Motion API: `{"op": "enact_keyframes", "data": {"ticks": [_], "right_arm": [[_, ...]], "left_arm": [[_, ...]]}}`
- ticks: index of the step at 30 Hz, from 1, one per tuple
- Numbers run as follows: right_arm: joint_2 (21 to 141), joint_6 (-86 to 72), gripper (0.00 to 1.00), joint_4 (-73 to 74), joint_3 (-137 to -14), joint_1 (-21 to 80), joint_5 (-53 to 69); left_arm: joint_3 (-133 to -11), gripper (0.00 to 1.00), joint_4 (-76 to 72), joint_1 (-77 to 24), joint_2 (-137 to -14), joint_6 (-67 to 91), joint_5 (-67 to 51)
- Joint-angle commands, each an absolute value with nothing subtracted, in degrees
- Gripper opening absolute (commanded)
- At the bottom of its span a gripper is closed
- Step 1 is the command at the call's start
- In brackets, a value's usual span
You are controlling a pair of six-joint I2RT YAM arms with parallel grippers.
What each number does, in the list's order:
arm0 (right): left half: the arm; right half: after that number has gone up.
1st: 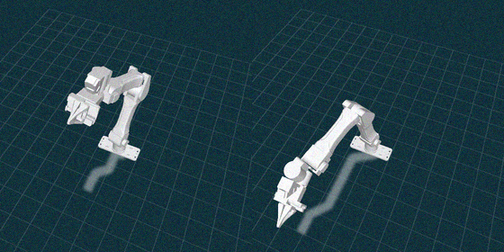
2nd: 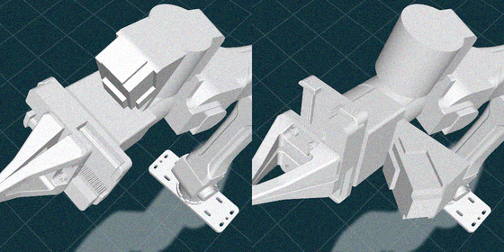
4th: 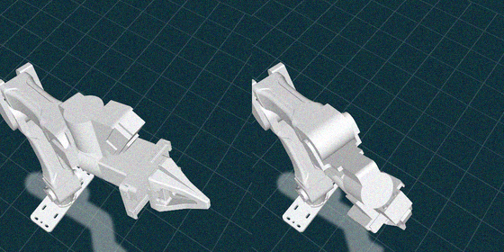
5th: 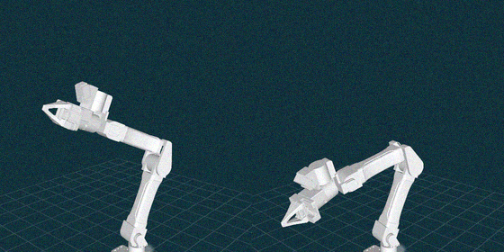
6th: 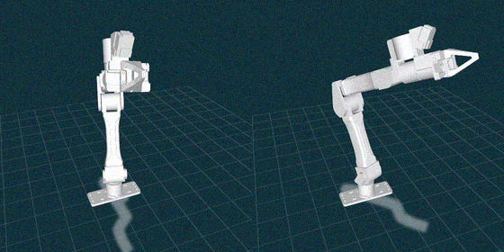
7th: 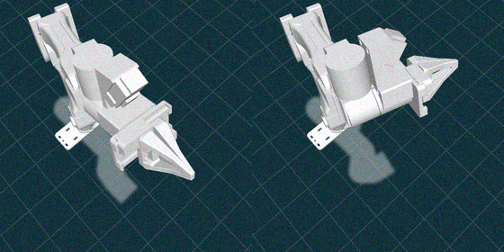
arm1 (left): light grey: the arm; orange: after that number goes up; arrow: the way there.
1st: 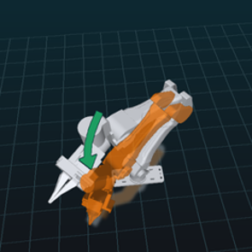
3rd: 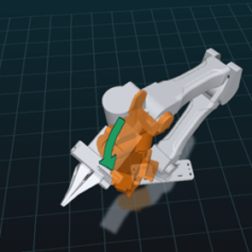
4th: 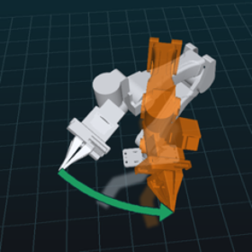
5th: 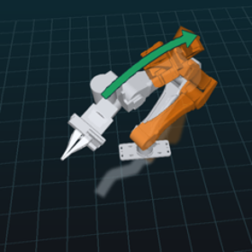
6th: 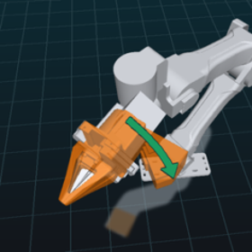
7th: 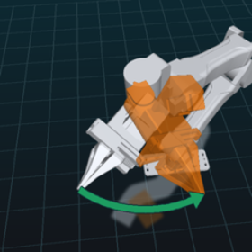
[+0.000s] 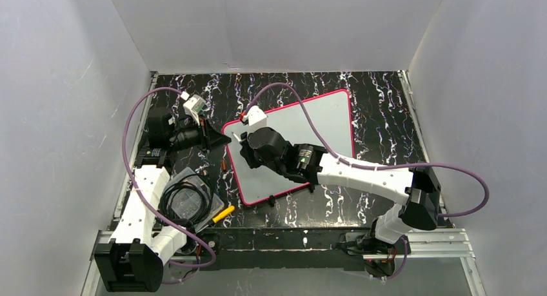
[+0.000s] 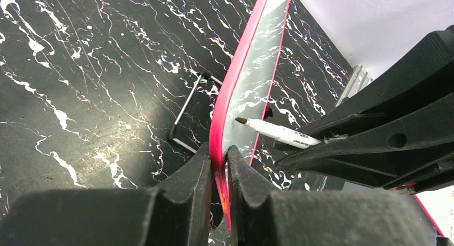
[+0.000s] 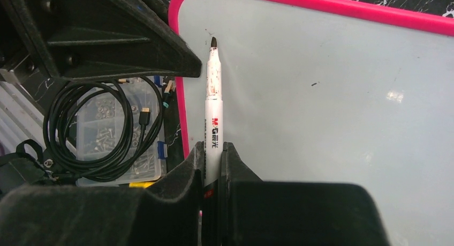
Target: Write a sentence on the whiteboard
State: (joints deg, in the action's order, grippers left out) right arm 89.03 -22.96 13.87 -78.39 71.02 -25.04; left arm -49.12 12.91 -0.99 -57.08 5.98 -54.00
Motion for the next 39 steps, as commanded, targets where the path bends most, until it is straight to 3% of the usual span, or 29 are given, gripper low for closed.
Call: {"op": "enact_keyframes", "data": {"ticks": [1, 26, 39], "right_arm": [[89.67, -24.05, 0.01, 15.35, -81.79, 71.41, -27.35], [89.3, -29.09, 0.01, 19.64, -76.55, 72.0, -21.77], [83.07, -25.09, 0.01, 7.94, -73.18, 73.02, -26.75]], "left_arm": [[-48.43, 0.0, 14.24, -1.79, -55.81, 3.21, -53.72], [-48.52, 0.0, 14.85, -1.97, -55.28, 2.66, -52.48], [-48.52, 0.0, 15.21, -1.94, -55.3, 2.41, -52.21]]}}
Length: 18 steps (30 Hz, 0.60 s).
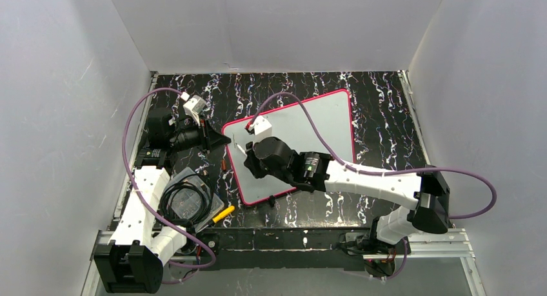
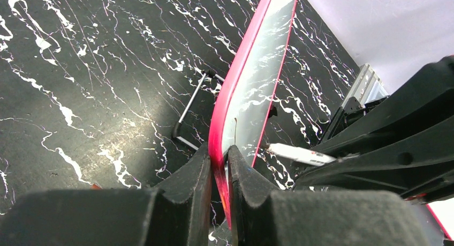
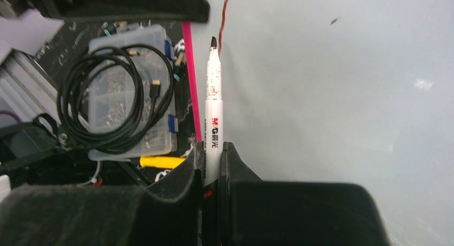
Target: Write a sentence on the whiteboard
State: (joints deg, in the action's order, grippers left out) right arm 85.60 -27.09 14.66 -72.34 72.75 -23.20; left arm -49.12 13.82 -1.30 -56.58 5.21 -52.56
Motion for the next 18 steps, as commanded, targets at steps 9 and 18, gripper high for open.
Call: {"op": "enact_keyframes", "data": {"ticks": [9, 18], "right_arm": [[86.69, -22.48, 0.01, 8.33, -77.09, 72.97, -29.69], [88.68, -21.62, 0.01, 8.64, -78.98, 72.95, -30.54]], "left_arm": [[-48.52, 0.0, 15.29, -2.09, -55.37, 2.23, -52.21], [-48.43, 0.0, 15.29, -2.2, -55.37, 2.13, -52.29]]}}
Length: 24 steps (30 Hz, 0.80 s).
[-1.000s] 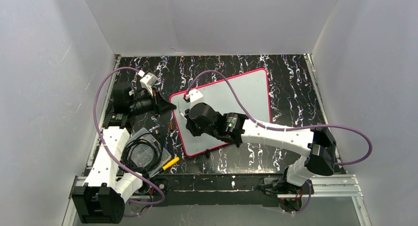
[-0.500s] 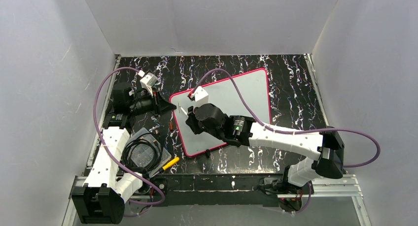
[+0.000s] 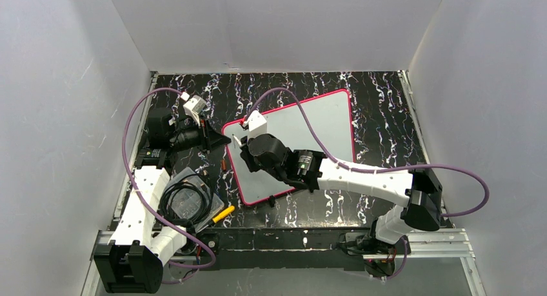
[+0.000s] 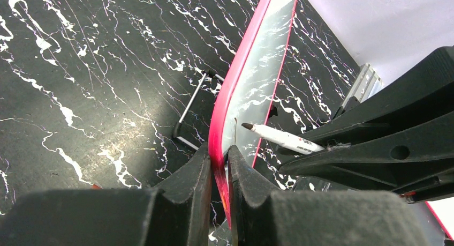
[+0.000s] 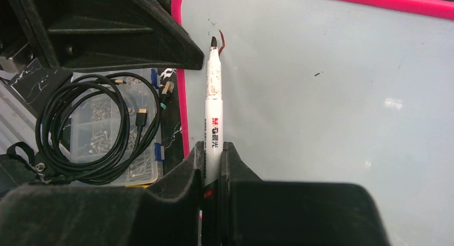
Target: Write a sentence on the whiteboard
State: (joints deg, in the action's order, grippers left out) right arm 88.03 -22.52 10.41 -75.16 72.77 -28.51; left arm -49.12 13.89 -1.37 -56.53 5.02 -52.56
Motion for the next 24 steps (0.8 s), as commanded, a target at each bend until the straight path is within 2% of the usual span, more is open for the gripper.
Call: {"op": "enact_keyframes", "data": {"ticks": [1, 24], "right_arm": [[88.95, -21.62, 0.01, 8.88, -79.32, 72.95, -30.79], [90.53, -25.72, 0.01, 15.89, -79.98, 72.86, -36.2]], "left_arm": [[-48.43, 0.0, 15.36, -2.26, -55.37, 2.18, -52.29], [-48.42, 0.0, 15.82, -2.55, -54.5, 1.83, -51.79]]}}
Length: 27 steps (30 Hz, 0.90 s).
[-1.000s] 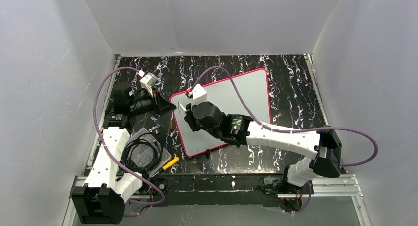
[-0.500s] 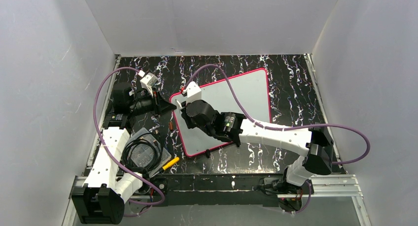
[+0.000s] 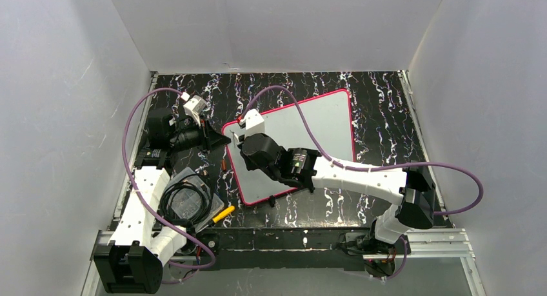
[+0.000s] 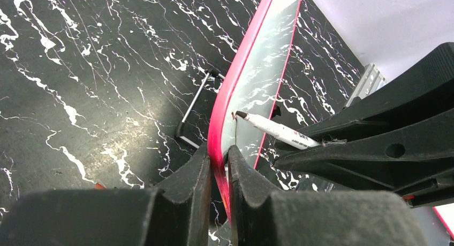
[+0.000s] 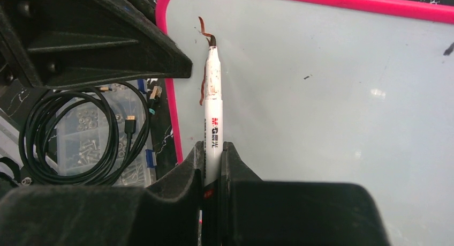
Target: Write a sentence on the whiteboard
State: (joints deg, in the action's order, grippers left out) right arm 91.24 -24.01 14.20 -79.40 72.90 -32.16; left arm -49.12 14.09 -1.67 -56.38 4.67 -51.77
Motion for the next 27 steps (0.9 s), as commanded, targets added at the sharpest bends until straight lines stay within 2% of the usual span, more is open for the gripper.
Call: {"op": "enact_keyframes", "data": {"ticks": [1, 16, 27], "right_arm": [[90.31, -25.87, 0.01, 16.03, -79.79, 72.83, -36.56], [88.34, -28.27, 0.01, 17.19, -75.76, 72.77, -35.42], [89.62, -25.86, 0.01, 13.05, -75.28, 73.08, -29.01]], "left_arm": [[-48.43, 0.0, 15.82, -2.55, -54.51, 1.82, -51.77], [-48.52, 0.0, 16.09, -2.64, -54.28, 1.58, -51.42], [-48.51, 0.0, 16.08, -2.64, -54.49, 1.57, -51.33]]}}
